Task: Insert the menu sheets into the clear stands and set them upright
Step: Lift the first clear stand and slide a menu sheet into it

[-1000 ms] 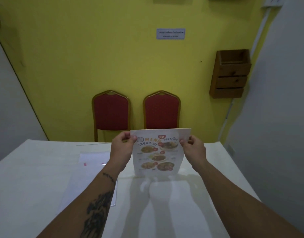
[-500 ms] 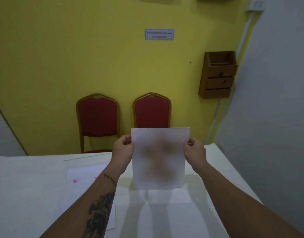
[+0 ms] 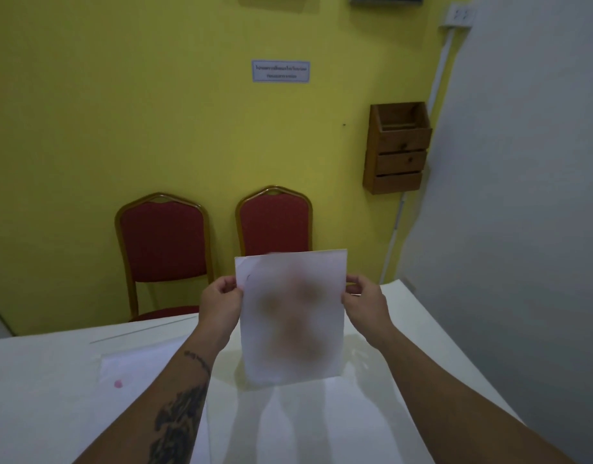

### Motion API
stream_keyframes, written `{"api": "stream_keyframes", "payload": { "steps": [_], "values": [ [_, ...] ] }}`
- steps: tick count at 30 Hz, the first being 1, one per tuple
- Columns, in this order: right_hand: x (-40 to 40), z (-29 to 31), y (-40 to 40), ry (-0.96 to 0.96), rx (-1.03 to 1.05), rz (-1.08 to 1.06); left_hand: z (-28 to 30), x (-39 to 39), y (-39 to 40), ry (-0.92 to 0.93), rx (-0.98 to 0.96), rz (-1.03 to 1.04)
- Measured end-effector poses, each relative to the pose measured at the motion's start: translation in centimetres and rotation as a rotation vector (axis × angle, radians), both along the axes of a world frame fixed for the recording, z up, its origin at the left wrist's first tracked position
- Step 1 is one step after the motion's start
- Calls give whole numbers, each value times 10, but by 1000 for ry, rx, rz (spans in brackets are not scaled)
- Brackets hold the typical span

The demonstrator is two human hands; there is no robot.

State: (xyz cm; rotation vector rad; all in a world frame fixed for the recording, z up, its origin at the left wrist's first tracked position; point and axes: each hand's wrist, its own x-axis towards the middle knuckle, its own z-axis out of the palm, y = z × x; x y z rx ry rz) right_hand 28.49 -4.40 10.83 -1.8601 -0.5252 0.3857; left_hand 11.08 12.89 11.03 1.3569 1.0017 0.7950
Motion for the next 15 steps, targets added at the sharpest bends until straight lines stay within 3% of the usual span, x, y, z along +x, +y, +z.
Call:
{"api": "stream_keyframes", "payload": {
  "steps": [15],
  "values": [
    [-6,5,-24,-29,1,136,-2,-20,-16,127,-28,1]
  ]
}}
